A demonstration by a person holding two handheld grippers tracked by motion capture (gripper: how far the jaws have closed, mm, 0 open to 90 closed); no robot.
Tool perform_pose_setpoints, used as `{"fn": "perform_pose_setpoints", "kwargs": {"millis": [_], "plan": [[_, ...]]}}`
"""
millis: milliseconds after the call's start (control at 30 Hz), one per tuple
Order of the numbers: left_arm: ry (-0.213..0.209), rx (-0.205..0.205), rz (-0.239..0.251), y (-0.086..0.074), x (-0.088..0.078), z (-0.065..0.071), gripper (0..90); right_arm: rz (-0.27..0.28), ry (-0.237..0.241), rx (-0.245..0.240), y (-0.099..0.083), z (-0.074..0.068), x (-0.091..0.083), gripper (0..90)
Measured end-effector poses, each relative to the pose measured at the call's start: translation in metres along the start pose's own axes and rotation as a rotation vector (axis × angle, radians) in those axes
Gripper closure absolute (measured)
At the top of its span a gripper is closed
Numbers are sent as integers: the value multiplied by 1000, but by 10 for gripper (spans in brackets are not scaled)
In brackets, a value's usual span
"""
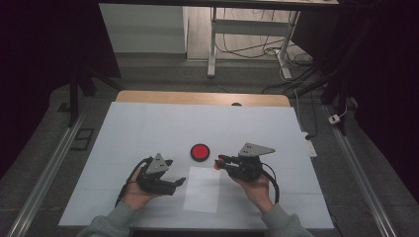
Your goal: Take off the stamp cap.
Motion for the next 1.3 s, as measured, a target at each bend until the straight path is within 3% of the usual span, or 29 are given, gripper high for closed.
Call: {"fn": "perform_pose_setpoints", "kwargs": {"millis": [1300], "plan": [[-81,58,-2,27,26,29,228,3,-2,-12,1,-2,6,721]]}}
Point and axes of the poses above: each handheld gripper's, and its own axes: x roughly forward along the jaws, y roughly out of its top, z roughly to its right, the point moved 6 cm from there along x, roughly forward along the jaws, and after that the axes turned 11 degrees about y, right-handed, at the moved point
